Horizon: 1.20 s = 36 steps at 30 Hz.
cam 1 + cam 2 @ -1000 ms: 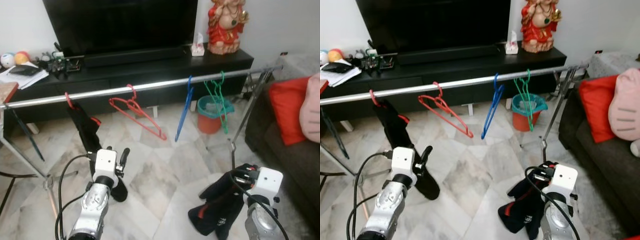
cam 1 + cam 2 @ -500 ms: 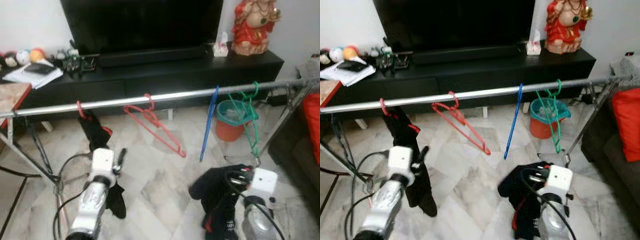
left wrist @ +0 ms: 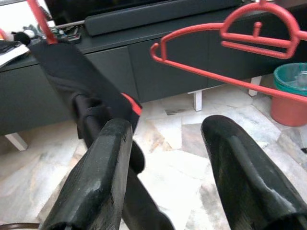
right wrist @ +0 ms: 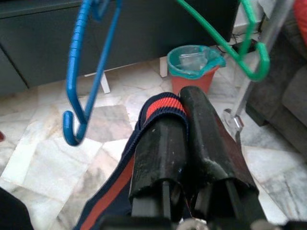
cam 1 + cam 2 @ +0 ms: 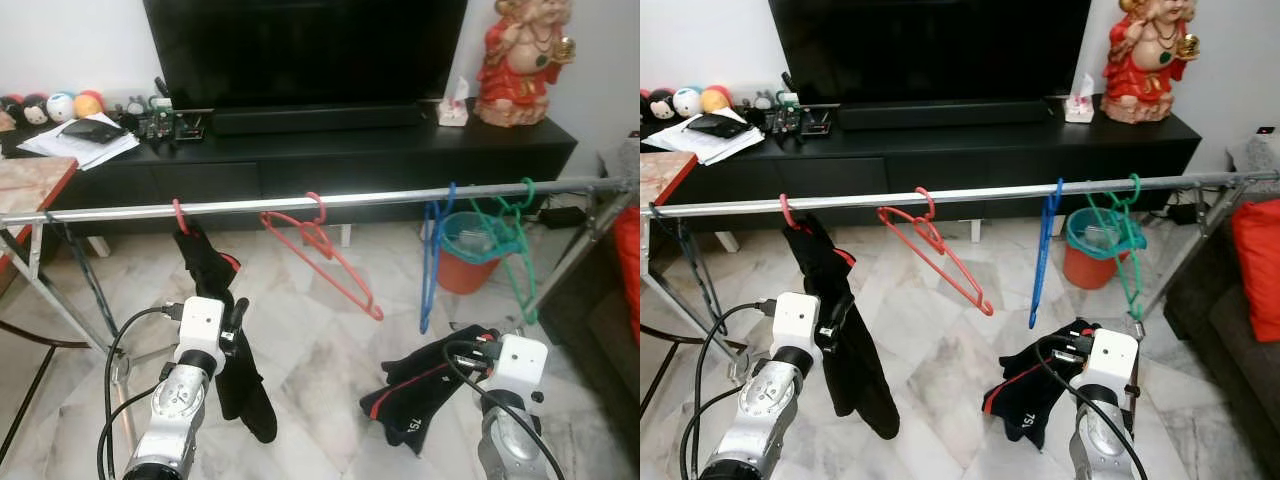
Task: Hang hanger
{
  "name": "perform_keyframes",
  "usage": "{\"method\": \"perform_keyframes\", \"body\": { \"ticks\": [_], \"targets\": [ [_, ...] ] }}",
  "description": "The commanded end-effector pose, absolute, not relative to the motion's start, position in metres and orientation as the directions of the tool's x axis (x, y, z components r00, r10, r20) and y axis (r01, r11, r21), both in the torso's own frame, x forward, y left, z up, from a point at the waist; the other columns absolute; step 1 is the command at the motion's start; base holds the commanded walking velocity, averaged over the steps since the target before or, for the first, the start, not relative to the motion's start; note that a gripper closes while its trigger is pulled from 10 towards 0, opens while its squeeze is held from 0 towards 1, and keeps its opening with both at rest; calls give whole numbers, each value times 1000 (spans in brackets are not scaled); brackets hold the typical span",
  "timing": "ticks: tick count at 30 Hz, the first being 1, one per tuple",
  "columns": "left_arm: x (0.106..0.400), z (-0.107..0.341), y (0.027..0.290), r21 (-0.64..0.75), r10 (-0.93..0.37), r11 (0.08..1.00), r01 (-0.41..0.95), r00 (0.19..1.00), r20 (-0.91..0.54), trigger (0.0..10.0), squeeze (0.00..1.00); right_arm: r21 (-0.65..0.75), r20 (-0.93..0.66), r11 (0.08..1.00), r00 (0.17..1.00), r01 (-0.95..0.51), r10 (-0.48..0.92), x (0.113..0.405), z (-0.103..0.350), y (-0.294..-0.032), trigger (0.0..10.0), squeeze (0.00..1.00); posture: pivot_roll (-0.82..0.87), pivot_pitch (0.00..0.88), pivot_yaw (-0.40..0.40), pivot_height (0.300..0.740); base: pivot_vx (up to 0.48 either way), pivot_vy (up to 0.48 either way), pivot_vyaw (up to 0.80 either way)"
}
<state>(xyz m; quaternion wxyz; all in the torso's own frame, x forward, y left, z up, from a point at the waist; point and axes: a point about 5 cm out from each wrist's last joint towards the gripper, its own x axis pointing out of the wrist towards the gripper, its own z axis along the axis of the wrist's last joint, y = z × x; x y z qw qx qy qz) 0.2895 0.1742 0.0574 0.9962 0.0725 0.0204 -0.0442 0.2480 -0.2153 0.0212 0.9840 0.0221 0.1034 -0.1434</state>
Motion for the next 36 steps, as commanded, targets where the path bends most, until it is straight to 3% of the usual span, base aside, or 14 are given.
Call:
{"method": "perform_keyframes", "body": {
  "ticks": [1,29,36],
  "targets": [
    [291,58,173,141,-83,986,91,995,-58,10000,0,14,-193,956,939,293,-285,249,25,-218,10000,0,-128,0,7,740,0,-307,0],
    [290,56,174,146,-68,986,78,995,-68,10000,0,11,-275,966,929,259,-246,242,7,-216,10000,0,-126,0,-2,740,0,-332,0],
    [290,52,178,146,-34,988,49,994,-99,10000,0,5,-308,971,924,238,-225,240,1,-218,10000,0,-127,0,-6,740,0,0,0]
  ]
}}
